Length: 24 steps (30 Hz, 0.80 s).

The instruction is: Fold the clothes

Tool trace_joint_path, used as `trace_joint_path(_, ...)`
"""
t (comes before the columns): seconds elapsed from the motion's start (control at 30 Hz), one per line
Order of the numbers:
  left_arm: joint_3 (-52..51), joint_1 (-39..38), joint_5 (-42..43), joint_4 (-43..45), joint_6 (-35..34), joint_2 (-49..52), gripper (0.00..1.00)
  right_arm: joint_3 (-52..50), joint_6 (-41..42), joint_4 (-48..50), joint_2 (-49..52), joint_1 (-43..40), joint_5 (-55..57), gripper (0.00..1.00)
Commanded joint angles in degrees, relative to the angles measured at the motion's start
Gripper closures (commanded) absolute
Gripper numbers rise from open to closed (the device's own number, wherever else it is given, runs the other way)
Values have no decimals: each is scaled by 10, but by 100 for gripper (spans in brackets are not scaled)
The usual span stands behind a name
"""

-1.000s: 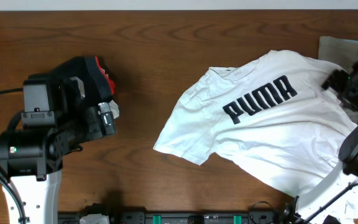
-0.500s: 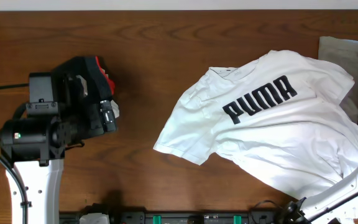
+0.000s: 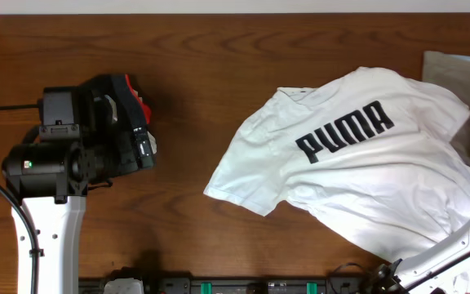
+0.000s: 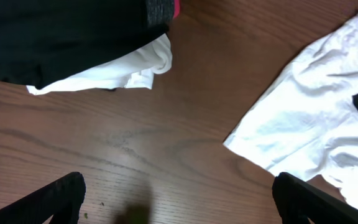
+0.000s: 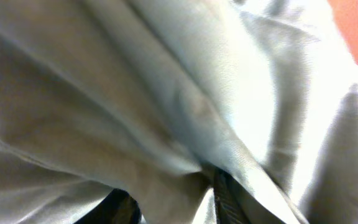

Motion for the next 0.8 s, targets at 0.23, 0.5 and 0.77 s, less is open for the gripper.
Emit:
trace_joint_path(0.23, 7, -12, 70, 0, 82, 2, 2, 175, -6, -88, 8, -35, -177, 44)
trace_joint_path(0.5, -13, -118, 94, 21, 141, 45, 2, 226, -57, -135, -2, -31, -476, 39)
trace_joint_path(0.77, -31, -192, 83, 125, 141, 185, 2, 226, -139, -149, -63, -11, -598, 38)
